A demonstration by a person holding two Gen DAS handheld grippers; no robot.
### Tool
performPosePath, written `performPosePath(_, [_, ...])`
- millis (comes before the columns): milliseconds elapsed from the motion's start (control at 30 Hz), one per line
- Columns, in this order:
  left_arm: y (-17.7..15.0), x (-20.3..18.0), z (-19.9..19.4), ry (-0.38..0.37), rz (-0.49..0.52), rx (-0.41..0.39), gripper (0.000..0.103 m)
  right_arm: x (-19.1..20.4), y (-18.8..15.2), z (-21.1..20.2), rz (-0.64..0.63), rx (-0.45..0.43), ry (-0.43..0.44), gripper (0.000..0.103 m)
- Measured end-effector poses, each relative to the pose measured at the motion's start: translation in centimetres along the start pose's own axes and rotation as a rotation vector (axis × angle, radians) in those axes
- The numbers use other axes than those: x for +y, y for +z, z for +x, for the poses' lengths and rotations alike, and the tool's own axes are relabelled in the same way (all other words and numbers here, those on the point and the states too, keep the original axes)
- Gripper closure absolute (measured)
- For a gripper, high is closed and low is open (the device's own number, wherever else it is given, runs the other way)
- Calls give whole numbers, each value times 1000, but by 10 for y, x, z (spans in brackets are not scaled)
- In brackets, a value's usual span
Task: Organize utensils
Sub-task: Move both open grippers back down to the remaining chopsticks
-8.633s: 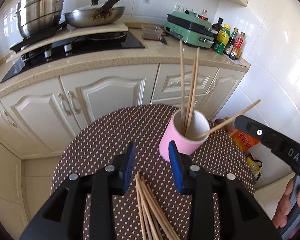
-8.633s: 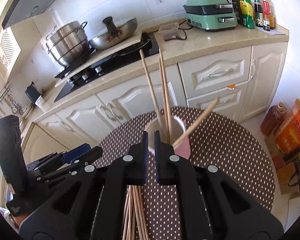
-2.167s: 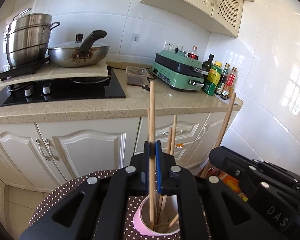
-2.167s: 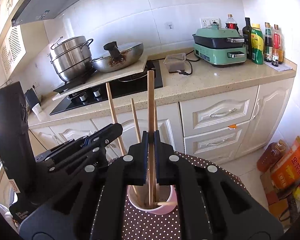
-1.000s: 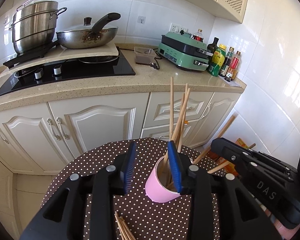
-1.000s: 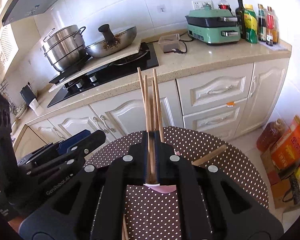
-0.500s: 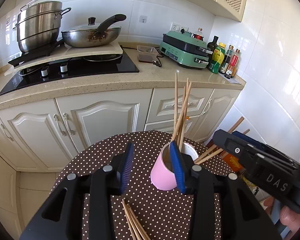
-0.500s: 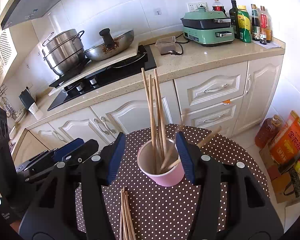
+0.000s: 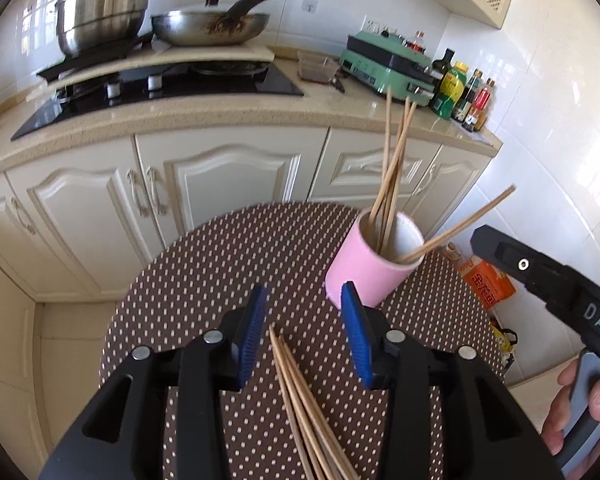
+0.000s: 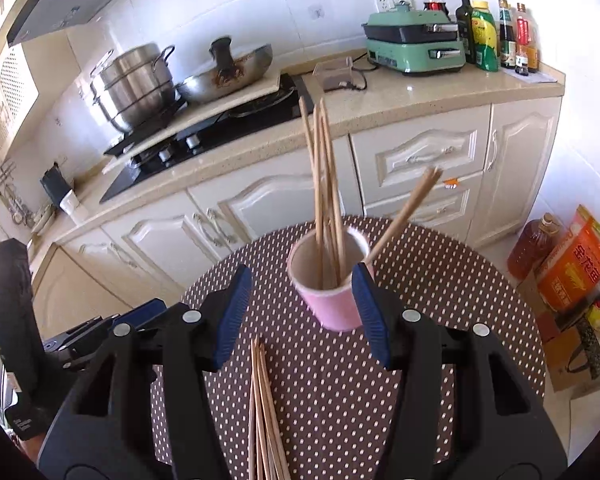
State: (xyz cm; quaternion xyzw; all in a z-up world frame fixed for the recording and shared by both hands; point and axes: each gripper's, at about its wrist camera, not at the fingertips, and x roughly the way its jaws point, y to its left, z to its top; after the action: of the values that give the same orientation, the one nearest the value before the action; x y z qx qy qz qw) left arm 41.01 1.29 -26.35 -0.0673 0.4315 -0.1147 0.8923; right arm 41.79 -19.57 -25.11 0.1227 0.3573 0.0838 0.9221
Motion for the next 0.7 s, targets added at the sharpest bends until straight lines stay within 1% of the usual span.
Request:
performPosePath(133, [-24,8,15,11,-2,92,64,7,-19,5,-20,46,0,51])
performPosePath(267, [-50,10,39,64,32,214,64,13,-41,14,-64,95,-16,51])
performPosePath(367, [-67,11,55,74,43,292,64,13,-59,24,-91,149,-27,51])
performPosePath(533, [-86,9,75,82,63,368,64,11,-85,44,-109,245,-33,51])
performPosePath(633, [-92,8,83,87,67,390,64,11,-95,52,-118,282,-32,51])
performPosePath(700, [-96,8,89,105,77,403,64,12,-100,59,-121,309,-31,51])
